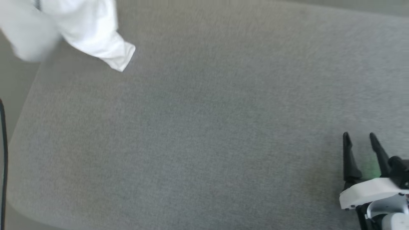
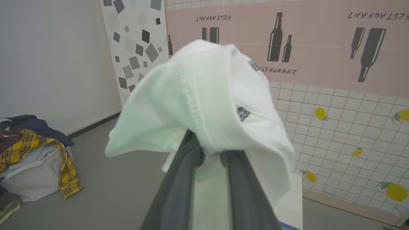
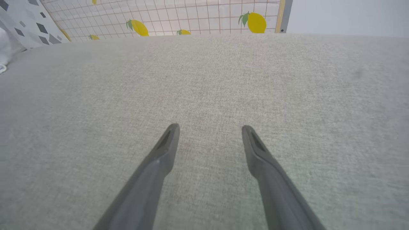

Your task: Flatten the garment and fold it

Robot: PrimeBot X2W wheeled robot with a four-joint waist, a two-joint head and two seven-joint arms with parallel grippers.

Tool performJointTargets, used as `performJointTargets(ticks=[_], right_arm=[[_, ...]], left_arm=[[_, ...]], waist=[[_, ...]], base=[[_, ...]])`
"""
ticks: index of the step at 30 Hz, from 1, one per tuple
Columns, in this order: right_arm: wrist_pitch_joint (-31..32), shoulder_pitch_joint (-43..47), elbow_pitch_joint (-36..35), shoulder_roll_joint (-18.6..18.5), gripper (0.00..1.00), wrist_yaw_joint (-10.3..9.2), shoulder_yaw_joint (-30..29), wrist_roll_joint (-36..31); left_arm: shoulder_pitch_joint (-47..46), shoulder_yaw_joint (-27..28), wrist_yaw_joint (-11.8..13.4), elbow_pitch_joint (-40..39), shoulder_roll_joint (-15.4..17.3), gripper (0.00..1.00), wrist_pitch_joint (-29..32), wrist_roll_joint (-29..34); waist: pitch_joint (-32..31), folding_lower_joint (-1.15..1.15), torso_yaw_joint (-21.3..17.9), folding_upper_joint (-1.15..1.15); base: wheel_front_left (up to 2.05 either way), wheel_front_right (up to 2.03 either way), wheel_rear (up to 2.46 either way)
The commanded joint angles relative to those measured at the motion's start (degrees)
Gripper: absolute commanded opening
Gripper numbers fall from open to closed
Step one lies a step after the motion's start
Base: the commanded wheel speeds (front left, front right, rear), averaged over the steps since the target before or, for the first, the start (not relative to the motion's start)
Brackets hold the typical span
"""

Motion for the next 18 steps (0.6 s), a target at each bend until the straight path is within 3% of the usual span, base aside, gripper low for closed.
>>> performJointTargets(ticks=[1, 10, 18], right_arm=[[-0.98, -0.63, 1.23, 0.08, 1.00, -0.09, 0.23, 0.57], [-5.24, -0.65, 10.07, 0.19, 1.00, -0.09, 2.57, 4.88], [-6.54, -0.05, 12.81, 0.20, 1.00, -0.09, 2.17, 5.11]], left_arm=[[-2.87, -0.91, -0.78, -0.95, -0.73, 0.00, 0.52, 0.49], [-14.06, -7.45, -4.21, -0.09, -10.43, 0.00, 3.25, -1.88], [-13.80, -10.75, -6.10, 4.33, -19.17, 0.00, 2.93, -5.71]], waist=[[-7.35, 0.00, -4.60, 0.56], [-15.32, 0.00, -10.15, 0.56], [-17.56, 0.00, -13.29, 0.56]], base=[[0.00, 0.00, 0.00], [0.00, 0.00, 0.00], [0.00, 0.00, 0.00]])
